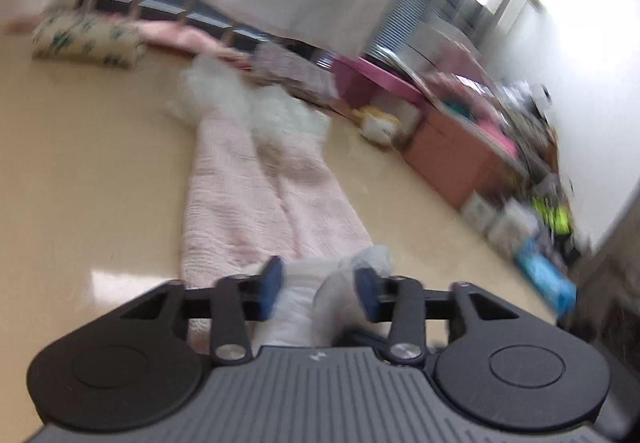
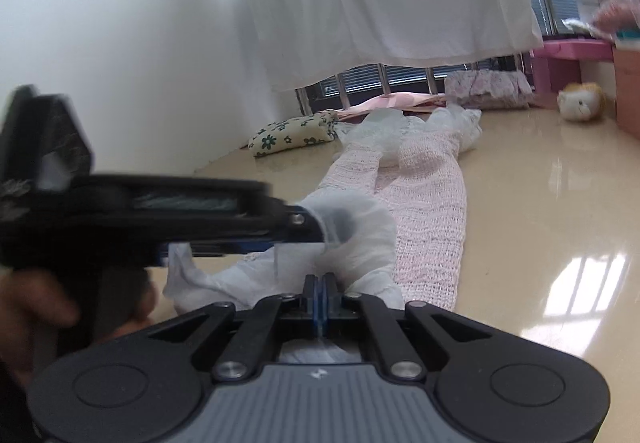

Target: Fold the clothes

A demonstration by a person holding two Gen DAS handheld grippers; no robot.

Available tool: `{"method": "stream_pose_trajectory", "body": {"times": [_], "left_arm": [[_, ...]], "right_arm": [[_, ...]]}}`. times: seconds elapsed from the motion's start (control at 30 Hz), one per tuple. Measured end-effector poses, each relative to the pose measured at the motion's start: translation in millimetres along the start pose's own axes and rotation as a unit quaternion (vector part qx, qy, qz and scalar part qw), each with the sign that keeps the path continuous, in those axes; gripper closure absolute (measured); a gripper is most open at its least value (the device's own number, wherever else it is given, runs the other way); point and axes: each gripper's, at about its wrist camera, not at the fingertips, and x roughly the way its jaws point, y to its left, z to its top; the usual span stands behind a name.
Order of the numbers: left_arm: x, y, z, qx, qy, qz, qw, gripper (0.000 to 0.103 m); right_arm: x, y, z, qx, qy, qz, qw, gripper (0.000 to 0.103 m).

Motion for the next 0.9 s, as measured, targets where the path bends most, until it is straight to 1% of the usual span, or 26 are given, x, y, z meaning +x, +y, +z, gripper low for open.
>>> {"method": "stream_pose_trajectory", "body": {"times": [0.03,0.1,0.17,0.23,0.27,0.3,0.4,0.47,0.5,0.57,0.63,0.73,0.77,0.8,0.83,0.87,0.9], "left_arm": [[0,5,2,-0.018,0.0,0.002,0.9998,0.075],[-1,10,3,-0.026,0.004,0.002,0.9996,0.075],[-2,10,2,-0.017,0.004,0.009,0.9998,0.077],[-2,7,1,-0.009,0.003,0.014,0.9999,0.077],[-2,6,1,-0.008,0.002,0.016,0.9998,0.077],[-2,6,0,-0.008,0.002,0.017,0.9998,0.077],[-2,5,0,-0.008,0.002,0.018,0.9998,0.077],[-5,5,1,0.0,0.001,0.014,0.9999,0.068],[-8,3,1,0.016,0.003,0.011,0.9998,0.058],[-18,-4,3,0.062,0.019,0.014,0.9978,0.047],[-39,-12,3,0.116,0.022,0.014,0.9929,0.044],[-80,-14,-3,0.193,0.006,-0.005,0.9812,0.044],[-91,-15,-6,0.219,0.001,-0.007,0.9757,0.044],[-101,-17,-11,0.252,-0.004,-0.004,0.9678,0.044],[-108,-20,-20,0.295,-0.007,-0.007,0.9554,0.044],[-114,-24,-30,0.342,-0.008,-0.009,0.9397,0.043],[-116,-31,-43,0.396,-0.004,-0.012,0.9183,0.043]], "right_arm": [[-1,1,1,-0.004,0.001,-0.001,1.0,0.103],[-8,1,4,0.005,0.0,0.014,1.0,0.095],[-24,-7,10,0.042,-0.032,0.042,0.998,0.095],[-34,-22,18,0.102,-0.069,0.048,0.991,0.094],[-31,-28,22,0.123,-0.073,0.047,0.989,0.095],[-25,-32,24,0.133,-0.068,0.046,0.988,0.098],[3,-31,21,0.132,-0.02,0.035,0.99,0.098],[14,-26,15,0.129,0.001,0.025,0.991,0.1],[15,-24,12,0.126,-0.004,0.025,0.992,0.101],[16,-21,12,0.125,-0.003,0.019,0.992,0.102],[19,-18,12,0.109,-0.001,0.014,0.994,0.102],[22,-15,13,0.074,0.007,0.011,0.997,0.103],[21,-16,13,0.069,0.012,0.016,0.997,0.103],[21,-17,13,0.063,0.016,0.02,0.998,0.103],[20,-18,14,0.058,0.019,0.025,0.998,0.103],[19,-19,14,0.053,0.023,0.03,0.998,0.103],[18,-20,15,0.05,0.029,0.035,0.998,0.103]]}}
